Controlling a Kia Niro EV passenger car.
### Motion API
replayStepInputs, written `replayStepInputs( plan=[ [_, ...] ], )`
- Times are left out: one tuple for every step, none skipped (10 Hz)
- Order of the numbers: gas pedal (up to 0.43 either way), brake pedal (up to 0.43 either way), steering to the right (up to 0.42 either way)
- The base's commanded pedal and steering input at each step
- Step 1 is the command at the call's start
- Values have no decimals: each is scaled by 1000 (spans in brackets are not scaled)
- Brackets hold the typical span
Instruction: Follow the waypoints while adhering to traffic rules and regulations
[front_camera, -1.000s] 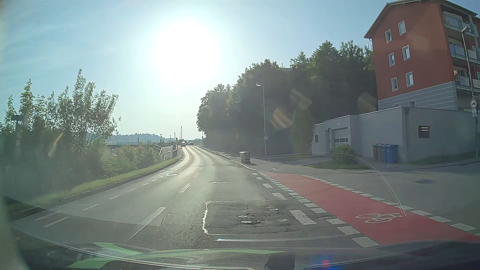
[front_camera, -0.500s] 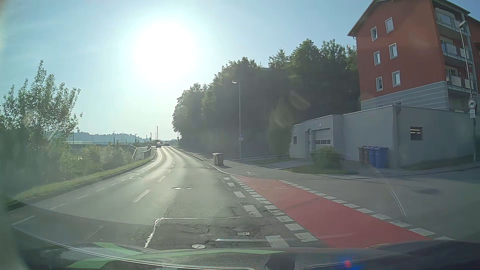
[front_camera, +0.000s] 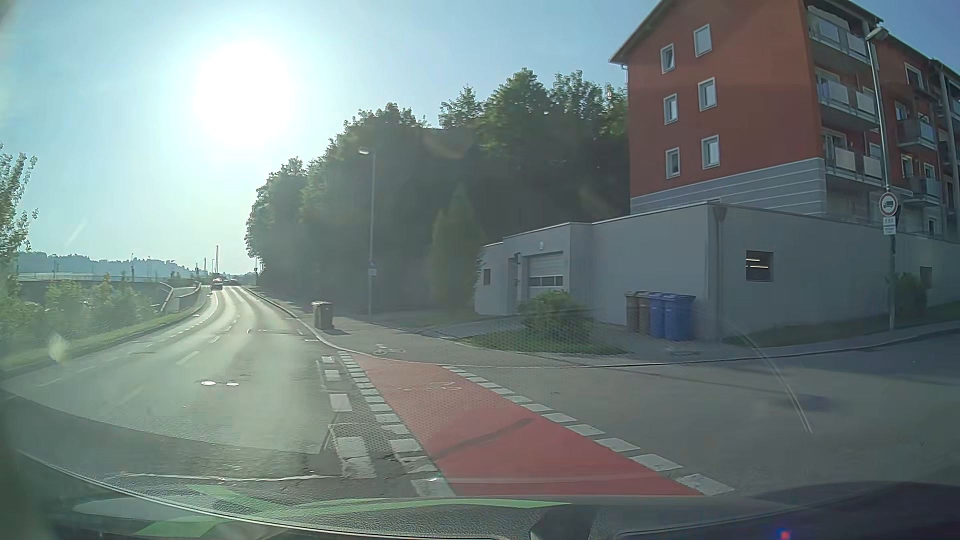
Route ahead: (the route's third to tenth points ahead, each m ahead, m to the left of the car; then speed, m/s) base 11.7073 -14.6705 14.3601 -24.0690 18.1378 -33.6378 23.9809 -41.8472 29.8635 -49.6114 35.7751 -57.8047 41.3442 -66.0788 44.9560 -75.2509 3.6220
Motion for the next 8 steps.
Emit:
replayStepInputs(
  plan=[
    [0, 0, 513],
    [0, 0, 547],
    [8, 0, 576],
    [20, 0, 587],
    [28, 0, 579],
    [118, 0, 553],
    [118, 0, 531],
    [118, 0, 496]
  ],
)
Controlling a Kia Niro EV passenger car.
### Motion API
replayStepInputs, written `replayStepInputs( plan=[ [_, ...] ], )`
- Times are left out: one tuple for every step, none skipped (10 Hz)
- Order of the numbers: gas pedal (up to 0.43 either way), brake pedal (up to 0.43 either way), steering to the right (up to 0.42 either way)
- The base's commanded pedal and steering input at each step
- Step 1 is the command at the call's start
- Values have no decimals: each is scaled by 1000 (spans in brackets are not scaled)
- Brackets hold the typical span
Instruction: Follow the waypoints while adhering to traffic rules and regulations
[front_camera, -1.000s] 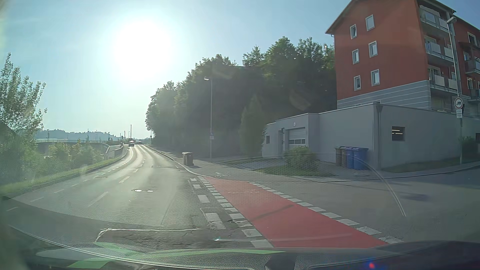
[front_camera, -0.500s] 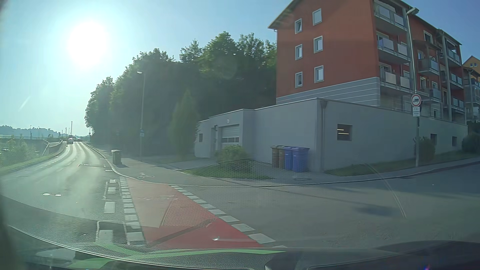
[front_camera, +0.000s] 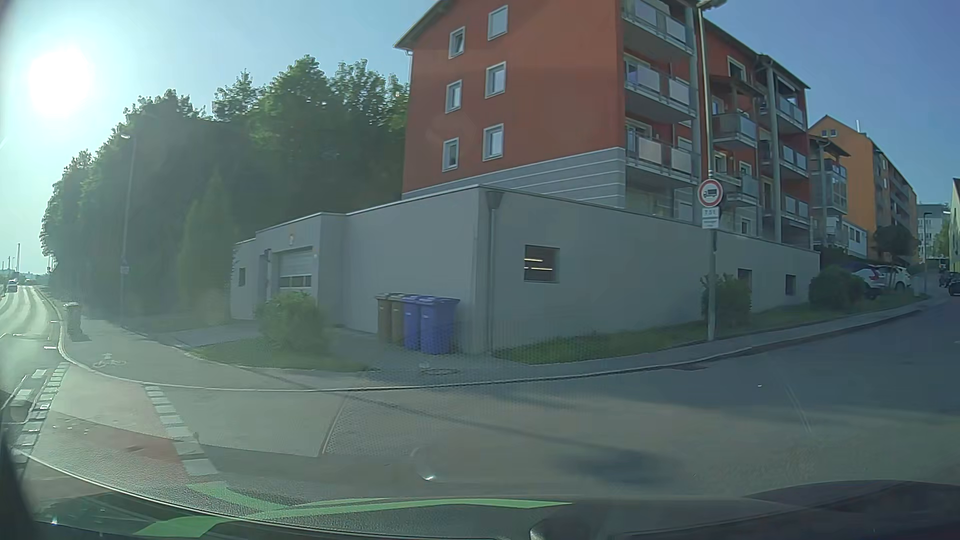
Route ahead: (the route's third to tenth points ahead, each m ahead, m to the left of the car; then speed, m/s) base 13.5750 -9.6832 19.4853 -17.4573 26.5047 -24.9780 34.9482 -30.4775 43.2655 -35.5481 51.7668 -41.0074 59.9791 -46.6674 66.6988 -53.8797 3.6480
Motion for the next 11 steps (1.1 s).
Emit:
replayStepInputs(
  plan=[
    [118, 0, 477],
    [118, 0, 460],
    [118, 0, 458],
    [118, 0, 458],
    [118, 0, 458],
    [118, 0, 450],
    [118, 0, 437],
    [110, 0, 410],
    [28, 0, 381],
    [8, 0, 365],
    [0, 0, 353]
  ],
)
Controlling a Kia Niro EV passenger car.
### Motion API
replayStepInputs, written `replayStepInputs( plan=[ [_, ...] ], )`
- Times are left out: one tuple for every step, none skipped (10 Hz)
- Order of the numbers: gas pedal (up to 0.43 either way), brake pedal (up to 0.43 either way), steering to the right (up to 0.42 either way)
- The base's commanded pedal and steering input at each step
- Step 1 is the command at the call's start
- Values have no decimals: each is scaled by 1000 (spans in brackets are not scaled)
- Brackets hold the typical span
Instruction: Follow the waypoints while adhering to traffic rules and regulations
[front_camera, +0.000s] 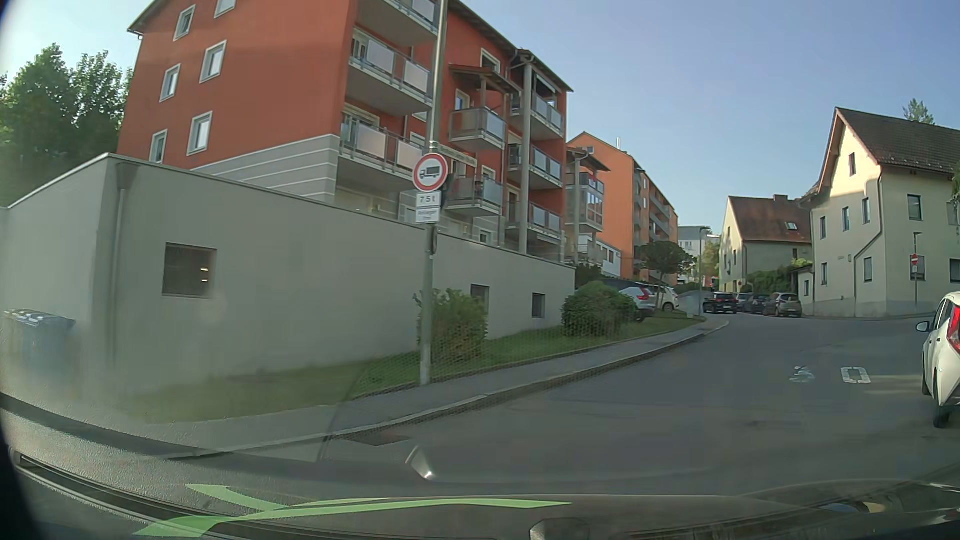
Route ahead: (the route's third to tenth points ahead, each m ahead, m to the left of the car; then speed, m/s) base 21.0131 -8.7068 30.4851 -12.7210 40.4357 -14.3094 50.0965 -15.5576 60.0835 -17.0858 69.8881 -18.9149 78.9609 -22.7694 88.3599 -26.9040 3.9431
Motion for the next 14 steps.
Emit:
replayStepInputs(
  plan=[
    [0, 0, 351],
    [0, 0, 350],
    [0, 0, 348],
    [0, 0, 345],
    [0, 0, 336],
    [0, 0, 318],
    [0, 0, 298],
    [0, 0, 279],
    [8, 0, 267],
    [28, 0, 266],
    [39, 0, 266],
    [39, 0, 267],
    [47, 0, 266],
    [47, 0, 263]
  ],
)
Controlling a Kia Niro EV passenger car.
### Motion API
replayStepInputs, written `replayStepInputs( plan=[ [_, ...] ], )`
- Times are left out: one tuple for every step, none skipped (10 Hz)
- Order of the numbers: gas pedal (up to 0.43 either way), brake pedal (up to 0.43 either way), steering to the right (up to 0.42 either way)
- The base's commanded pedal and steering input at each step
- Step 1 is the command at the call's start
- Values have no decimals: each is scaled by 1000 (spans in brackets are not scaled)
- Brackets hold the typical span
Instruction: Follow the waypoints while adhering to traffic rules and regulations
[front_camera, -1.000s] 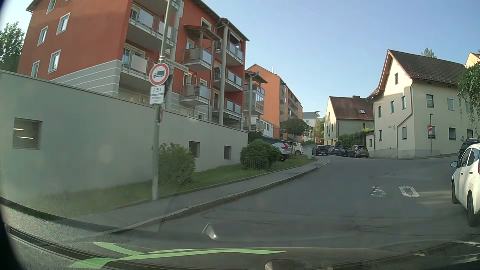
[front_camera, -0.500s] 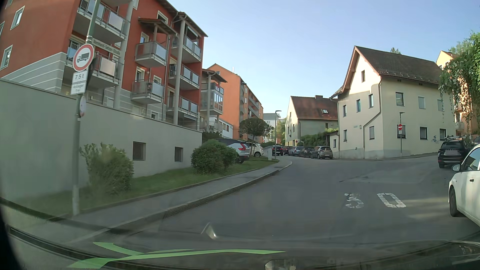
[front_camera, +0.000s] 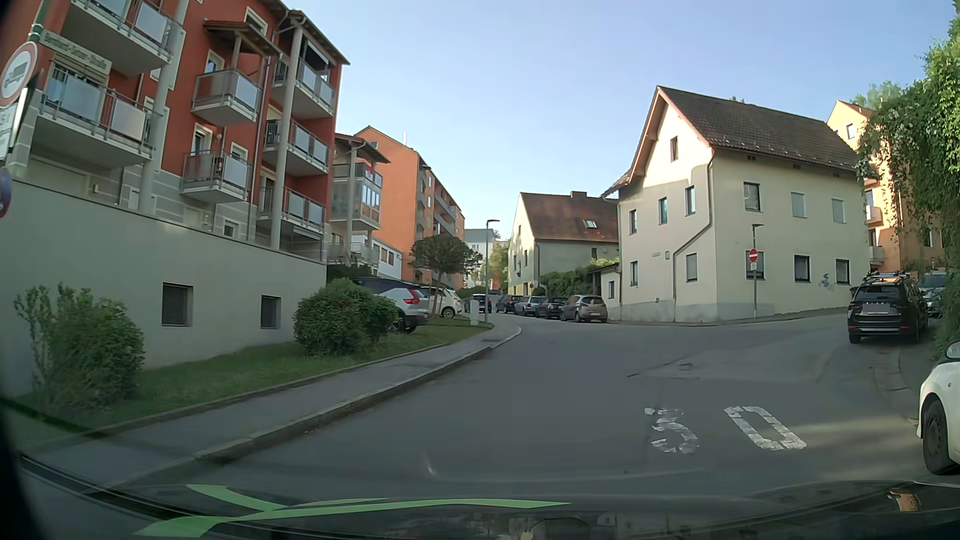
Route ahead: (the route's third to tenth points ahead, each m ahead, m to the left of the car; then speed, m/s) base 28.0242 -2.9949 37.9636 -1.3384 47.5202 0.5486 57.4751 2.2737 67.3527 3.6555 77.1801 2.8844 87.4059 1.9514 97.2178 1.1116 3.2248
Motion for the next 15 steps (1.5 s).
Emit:
replayStepInputs(
  plan=[
    [47, 0, 260],
    [59, 0, 260],
    [59, 0, 259],
    [59, 0, 258],
    [59, 0, 258],
    [59, 0, 257],
    [59, 0, 259],
    [59, 0, 262],
    [59, 0, 264],
    [59, 0, 264],
    [59, 0, 264],
    [59, 0, 262],
    [59, 0, 261],
    [59, 0, 258],
    [59, 0, 257]
  ],
)
